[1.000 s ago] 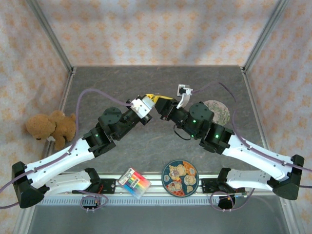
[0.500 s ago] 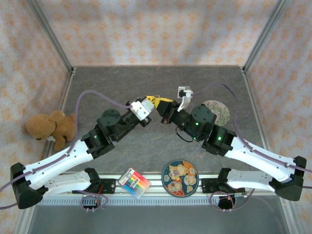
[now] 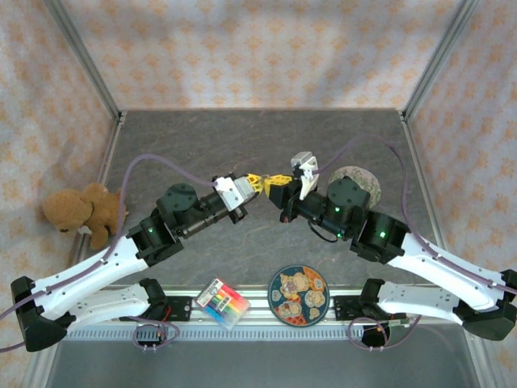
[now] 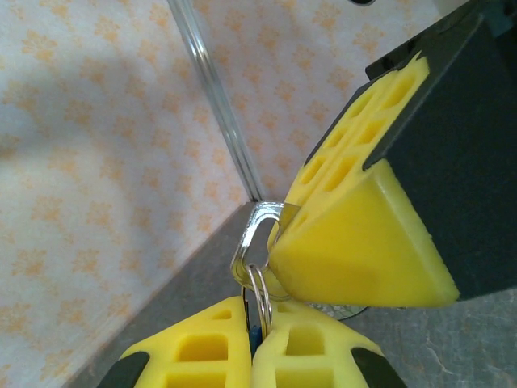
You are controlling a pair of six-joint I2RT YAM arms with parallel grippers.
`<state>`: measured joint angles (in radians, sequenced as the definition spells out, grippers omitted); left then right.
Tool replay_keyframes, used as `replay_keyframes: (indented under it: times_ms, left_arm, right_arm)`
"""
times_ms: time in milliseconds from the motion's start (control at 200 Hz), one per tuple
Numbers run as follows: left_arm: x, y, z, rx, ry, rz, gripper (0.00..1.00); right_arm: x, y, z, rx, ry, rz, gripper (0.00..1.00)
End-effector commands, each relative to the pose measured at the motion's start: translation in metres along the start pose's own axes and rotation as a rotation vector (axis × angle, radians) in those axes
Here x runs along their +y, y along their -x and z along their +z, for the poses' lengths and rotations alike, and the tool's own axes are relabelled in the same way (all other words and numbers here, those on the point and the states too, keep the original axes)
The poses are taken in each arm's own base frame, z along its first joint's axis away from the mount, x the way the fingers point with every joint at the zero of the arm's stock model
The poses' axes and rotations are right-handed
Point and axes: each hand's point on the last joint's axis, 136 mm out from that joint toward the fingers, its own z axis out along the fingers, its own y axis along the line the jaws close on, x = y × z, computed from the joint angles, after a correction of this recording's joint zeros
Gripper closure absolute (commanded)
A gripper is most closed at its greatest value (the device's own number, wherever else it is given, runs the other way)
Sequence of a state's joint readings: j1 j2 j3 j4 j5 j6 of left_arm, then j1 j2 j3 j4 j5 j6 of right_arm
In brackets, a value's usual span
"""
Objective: Remove the keys from the keyring
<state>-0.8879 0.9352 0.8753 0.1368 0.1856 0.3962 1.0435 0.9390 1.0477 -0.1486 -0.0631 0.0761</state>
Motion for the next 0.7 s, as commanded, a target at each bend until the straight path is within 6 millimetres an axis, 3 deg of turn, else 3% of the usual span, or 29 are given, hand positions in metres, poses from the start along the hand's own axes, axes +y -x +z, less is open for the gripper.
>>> replay_keyframes:
  times_ms: [0, 355, 691]
  left_arm:
    - [0.006, 0.04, -0.016, -0.133, -0.006, -0.024, 1.0]
    - [-0.003, 0.058, -0.03, -0.212, -0.078, -0.051, 1.0]
    - [-0.005, 0.069, -0.037, -0.268, -0.108, -0.071, 1.0]
  right_arm:
    - [-0.013, -0.003, -0.01, 0.031, -0.052, -0.096, 1.0]
    - [-0.016, -0.005, -0.022, -0.042, -0.039, -0.155, 1.0]
    - [0.0, -0.01, -0.03, -0.074, 0.07, -0.227, 1.0]
